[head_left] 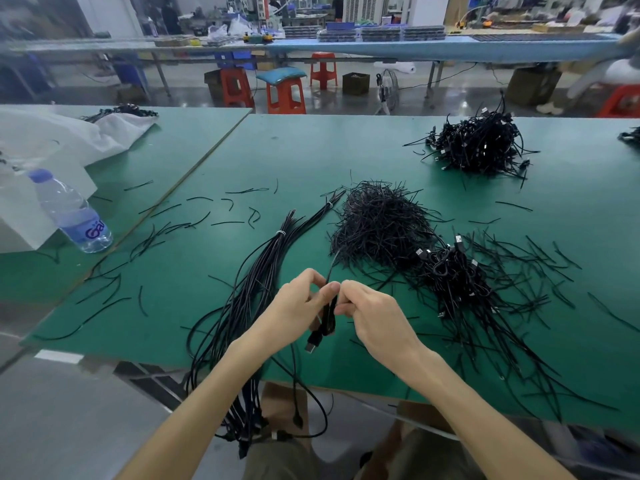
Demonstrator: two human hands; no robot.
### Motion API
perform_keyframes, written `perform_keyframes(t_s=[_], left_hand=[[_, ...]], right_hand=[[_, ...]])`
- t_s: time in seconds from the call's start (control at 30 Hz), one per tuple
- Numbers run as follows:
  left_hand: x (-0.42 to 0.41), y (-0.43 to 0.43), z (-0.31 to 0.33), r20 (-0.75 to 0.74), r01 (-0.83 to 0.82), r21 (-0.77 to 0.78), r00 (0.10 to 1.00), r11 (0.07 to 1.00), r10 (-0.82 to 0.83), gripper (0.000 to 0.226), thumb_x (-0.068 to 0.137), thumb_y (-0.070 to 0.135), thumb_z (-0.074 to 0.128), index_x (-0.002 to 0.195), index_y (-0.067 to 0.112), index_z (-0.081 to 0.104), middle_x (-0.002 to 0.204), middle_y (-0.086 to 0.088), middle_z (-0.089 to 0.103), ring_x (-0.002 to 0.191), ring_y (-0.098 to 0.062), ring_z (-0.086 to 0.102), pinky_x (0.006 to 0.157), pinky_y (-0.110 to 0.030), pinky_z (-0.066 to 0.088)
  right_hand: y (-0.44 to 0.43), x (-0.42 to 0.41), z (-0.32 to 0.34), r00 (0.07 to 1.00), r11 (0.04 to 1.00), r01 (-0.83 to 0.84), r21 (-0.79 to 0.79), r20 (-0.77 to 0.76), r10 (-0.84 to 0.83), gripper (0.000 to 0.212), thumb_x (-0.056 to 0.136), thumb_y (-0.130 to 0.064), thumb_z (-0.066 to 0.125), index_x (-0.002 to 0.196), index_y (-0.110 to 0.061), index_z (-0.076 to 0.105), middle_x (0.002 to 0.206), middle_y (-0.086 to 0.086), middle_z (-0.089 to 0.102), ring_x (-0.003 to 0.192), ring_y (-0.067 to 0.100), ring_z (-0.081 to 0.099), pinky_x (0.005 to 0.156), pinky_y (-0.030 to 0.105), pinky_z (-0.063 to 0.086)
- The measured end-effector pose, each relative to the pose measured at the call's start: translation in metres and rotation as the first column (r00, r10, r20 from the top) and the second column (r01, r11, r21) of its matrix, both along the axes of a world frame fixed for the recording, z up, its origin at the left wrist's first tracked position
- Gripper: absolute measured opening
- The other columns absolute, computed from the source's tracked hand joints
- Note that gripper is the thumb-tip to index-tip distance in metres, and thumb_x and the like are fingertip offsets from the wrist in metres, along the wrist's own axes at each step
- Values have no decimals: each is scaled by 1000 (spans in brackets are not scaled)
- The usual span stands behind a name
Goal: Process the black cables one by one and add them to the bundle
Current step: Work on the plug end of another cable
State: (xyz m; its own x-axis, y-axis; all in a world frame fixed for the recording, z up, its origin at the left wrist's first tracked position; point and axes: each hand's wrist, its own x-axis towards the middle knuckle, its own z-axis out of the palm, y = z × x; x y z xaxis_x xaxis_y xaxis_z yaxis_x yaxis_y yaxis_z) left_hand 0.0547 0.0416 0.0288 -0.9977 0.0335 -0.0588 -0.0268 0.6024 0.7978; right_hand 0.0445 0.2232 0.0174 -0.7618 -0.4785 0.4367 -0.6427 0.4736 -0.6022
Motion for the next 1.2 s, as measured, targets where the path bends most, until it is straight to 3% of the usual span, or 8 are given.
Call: perform_keyframes(t_s=[0.07,0.2,0.33,0.47,0.63,0.83,1.0,1.2], left_hand=[[0,1,2,77,-29,92,997,995,22,36,96,56,57,104,21,52,52,5,65,41,-9,56,41,-18,42],[2,-2,5,207,-63,335,978,940,-8,32,102,37,62,121,12,56,64,-18,68,43,-20,57,42,-25,47],[14,-8,12,36,137,417,985,899,-166,25,109,14,49,127,18,65,76,-12,64,64,-17,64,63,-26,55],[15,-12,17,-26,275,169,961,946,-275,51,98,-7,60,140,22,57,98,-4,68,89,-22,70,85,-41,59],[17,-8,15,-234,157,-98,956,983,-176,25,87,30,78,111,27,71,94,10,55,84,-15,60,78,-36,52],[14,-13,27,-306,129,-326,923,937,-233,29,95,48,61,96,20,68,91,15,47,75,-14,52,68,-34,46],[15,-5,34,-96,272,38,959,961,-268,53,98,53,46,82,8,70,76,-3,65,60,-17,54,60,-31,47],[13,5,25,365,3,605,888,796,-281,37,105,42,52,86,13,63,67,2,57,53,-16,41,51,-24,39]], right_hand=[[0,2,1,998,998,-32,49,-51,34,35,90,13,53,82,-19,42,81,-11,52,86,5,68,70,41,59],[-4,4,4,972,989,-77,129,-210,103,58,66,27,58,93,-23,45,87,-4,59,79,21,62,71,40,61],[1,-1,4,967,996,17,88,-255,6,30,81,20,59,82,-9,52,77,0,54,72,21,62,65,37,58],[4,0,3,985,997,65,-33,-156,-70,37,85,24,55,80,-12,50,80,-13,46,78,0,56,72,10,52],[-2,4,6,990,996,80,-36,-116,-84,40,78,23,55,81,-15,44,77,-22,39,71,-11,48,62,9,39],[-3,-1,10,990,990,44,-133,-130,-61,28,79,24,56,92,-1,58,89,-13,53,79,0,55,71,27,56],[-2,-3,5,992,973,54,-226,-97,-77,22,86,16,44,80,-4,49,79,-4,51,77,-5,56,70,24,56],[5,-3,2,915,998,59,-36,-398,-68,19,94,1,49,77,-7,53,74,-2,52,65,16,52,61,24,49]])
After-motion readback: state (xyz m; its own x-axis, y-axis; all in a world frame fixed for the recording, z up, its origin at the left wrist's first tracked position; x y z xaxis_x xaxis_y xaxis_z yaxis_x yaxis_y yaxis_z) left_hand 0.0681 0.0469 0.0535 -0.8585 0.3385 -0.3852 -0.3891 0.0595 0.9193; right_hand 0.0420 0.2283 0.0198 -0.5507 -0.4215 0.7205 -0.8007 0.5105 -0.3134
